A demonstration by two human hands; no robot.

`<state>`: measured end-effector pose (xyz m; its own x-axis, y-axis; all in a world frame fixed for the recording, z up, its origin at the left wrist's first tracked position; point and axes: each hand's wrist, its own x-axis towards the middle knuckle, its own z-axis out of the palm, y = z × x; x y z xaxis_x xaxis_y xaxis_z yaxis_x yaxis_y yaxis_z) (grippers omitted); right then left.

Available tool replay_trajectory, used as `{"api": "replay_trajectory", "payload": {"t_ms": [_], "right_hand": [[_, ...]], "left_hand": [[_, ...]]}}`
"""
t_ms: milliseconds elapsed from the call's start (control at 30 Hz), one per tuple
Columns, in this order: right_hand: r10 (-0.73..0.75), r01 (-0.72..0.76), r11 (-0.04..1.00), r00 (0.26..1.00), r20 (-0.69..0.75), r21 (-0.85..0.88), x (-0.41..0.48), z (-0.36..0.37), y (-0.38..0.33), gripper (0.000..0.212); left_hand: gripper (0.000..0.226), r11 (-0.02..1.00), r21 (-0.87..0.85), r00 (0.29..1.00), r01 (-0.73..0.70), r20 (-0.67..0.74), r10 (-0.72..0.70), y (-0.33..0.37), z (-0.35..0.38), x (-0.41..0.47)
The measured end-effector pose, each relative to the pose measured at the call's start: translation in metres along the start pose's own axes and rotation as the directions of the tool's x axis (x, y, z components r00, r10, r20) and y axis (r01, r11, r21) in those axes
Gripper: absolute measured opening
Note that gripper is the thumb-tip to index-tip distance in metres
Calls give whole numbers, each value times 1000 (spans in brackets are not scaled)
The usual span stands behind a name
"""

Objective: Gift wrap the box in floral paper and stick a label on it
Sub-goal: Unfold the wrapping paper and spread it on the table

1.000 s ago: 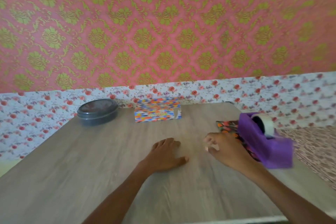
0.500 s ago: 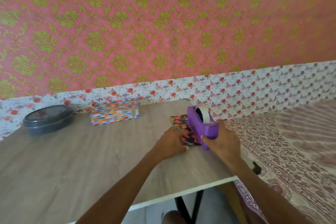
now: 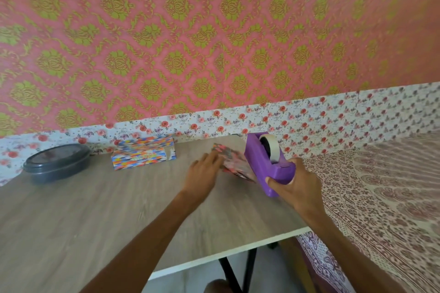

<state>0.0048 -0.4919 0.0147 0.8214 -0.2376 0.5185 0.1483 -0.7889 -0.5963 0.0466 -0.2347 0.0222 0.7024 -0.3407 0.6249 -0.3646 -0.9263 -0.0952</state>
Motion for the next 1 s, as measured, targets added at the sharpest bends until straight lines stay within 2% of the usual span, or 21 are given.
{"api": "replay_trajectory", "payload": {"t_ms": [67,133,333,433,500,633,733,800,867,933,967,1000], "right_hand": [[5,-5,1000,1000,3,-18,-2,-3,1,78],[17,-16,1000,999,30,-16,-3,-4,1,75],[-4,4,1000,995,102,-1,-10,7,-9,73],[-17,18,1000,991,133,-6,-12,15,-11,84],[-28,31,999,989,143,-19,-12,19,-11,87],[21,-20,1000,988,155,-10,-9,23,-15,83],[44,-45,999,986,160,0,-7,30,-17,78],[64,-76,996,974,217,46,-4,32,-19,73],[74,-96,994,951,302,60,3,32,-25,78],[27,-30,1000,949,315,6,11,32,-34,100],[-22,12,999,963,268,38,15,30,-42,101],[-66,36,989,975,214,144,18,26,-54,91]], "left_hand": [[25,991,-68,991,115,-57,-119,-15,-18,-4],[22,980,-118,979,162,-105,-174,-28,-34,-8],[30,985,-120,970,126,-193,-148,-34,-70,-25],[22,983,-165,949,79,-288,-125,-32,-84,-26],[26,981,-182,939,62,-322,-119,-32,-92,-25],[27,927,-343,915,153,-306,-264,-33,-99,-24],[26,866,-474,912,158,-266,-313,-35,-100,-24],[21,846,-510,917,153,-247,-314,-35,-101,-23],[16,820,-544,911,176,-225,-345,-35,-103,-21],[17,799,-573,897,184,-235,-375,-38,-108,-16],[18,794,-582,889,178,-251,-383,-39,-111,-14],[17,788,-592,881,167,-269,-389,-42,-115,-12]]}}
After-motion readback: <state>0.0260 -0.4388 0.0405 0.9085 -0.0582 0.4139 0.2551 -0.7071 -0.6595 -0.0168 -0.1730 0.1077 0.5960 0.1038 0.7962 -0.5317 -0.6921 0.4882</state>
